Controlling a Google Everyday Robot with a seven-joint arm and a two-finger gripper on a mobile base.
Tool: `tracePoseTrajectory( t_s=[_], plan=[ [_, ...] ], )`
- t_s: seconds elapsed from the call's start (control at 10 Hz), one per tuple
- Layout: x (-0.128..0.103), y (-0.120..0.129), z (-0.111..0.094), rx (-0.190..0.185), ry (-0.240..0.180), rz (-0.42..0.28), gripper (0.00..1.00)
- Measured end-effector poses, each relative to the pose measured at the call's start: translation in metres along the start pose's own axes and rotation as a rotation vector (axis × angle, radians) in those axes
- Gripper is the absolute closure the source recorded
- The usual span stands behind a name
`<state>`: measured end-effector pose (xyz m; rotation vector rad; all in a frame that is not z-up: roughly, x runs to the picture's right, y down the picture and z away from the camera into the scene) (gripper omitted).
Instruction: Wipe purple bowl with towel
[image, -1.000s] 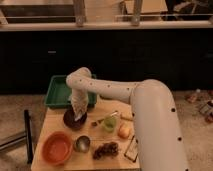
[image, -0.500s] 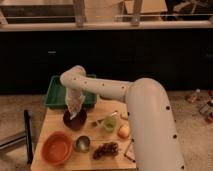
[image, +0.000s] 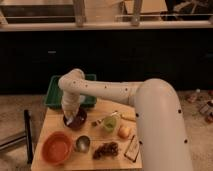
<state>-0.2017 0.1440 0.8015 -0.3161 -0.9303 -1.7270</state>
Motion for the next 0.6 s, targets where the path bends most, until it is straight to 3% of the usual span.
tracePoseTrajectory(
  t_s=[0.3,0.6],
  plan=[
    [-0.016,0.012,0.000,0.011,-0.007,0.016,0.95],
    [-0.020,0.031,-0.001,-0.004,-0.002,0.068,0.95]
  ],
)
